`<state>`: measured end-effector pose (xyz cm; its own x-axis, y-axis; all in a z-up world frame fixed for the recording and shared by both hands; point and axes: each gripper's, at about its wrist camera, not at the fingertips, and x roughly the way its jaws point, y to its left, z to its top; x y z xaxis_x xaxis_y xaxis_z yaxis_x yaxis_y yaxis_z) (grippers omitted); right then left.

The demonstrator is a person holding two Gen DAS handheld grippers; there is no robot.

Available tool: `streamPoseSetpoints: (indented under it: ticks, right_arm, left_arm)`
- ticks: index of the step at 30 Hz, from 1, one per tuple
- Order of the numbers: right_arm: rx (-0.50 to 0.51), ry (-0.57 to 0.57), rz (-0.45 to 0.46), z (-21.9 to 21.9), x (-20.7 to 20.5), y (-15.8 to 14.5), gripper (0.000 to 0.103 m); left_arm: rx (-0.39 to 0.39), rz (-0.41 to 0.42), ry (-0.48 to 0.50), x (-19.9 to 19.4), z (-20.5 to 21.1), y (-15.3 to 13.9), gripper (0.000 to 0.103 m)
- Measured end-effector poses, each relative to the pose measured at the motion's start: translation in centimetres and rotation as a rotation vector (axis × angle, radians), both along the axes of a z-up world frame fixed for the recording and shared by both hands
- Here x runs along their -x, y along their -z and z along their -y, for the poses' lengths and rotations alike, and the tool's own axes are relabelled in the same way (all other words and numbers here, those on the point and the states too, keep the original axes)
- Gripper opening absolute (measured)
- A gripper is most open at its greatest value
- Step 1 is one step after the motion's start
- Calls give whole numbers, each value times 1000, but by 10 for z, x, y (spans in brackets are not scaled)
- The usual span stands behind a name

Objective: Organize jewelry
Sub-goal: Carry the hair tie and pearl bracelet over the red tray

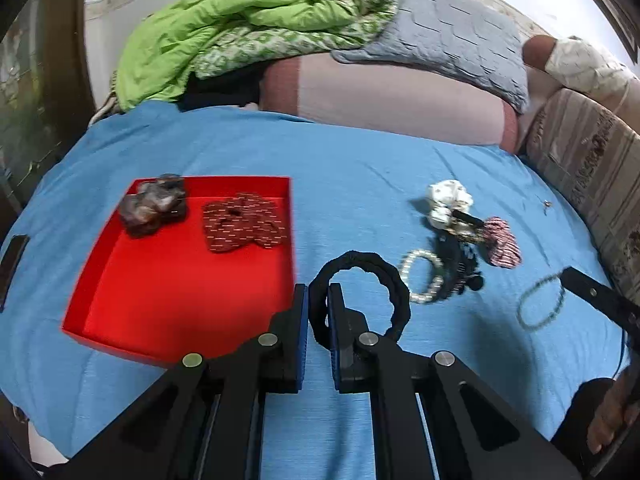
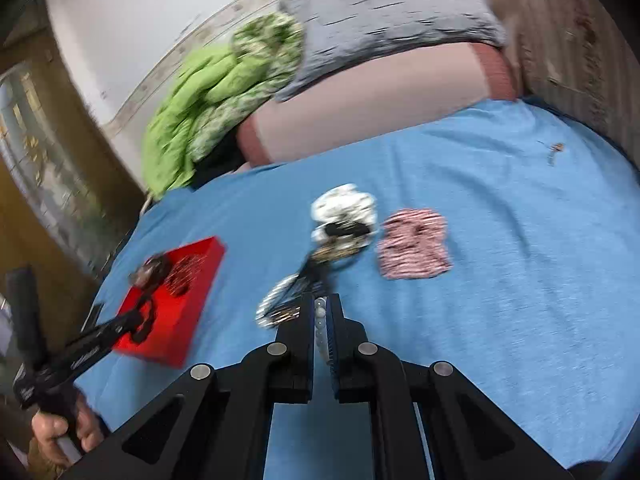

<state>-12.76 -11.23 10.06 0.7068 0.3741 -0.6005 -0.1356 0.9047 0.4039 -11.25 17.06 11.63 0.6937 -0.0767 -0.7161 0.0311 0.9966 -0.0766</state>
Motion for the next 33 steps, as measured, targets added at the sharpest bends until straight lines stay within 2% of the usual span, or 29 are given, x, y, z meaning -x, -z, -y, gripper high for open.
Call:
streamPoseSetpoints:
  ticks: [8,17,24,28,33]
  right_arm:
    - [44,-160,13,-72,1,-19,7]
    - [96,-316,26,-159,-16,-32,7]
    - [121,-402,17,-222,-32,-27,7]
    - [110,-435,-14,-250,-44,-17,7]
    - [81,-465,-81,-271,-56,7,7]
  left_arm:
    - [-46,14,-107,-3,-60,2,9]
    - [-49,-32,-226,-12,-125,17,9]
    - [-54,-74,-280,-17,-149,33,9]
    - [-96,-91,-338,-17,-161,40,9]
    - [-108,-122,-385,-20,-173,48,9]
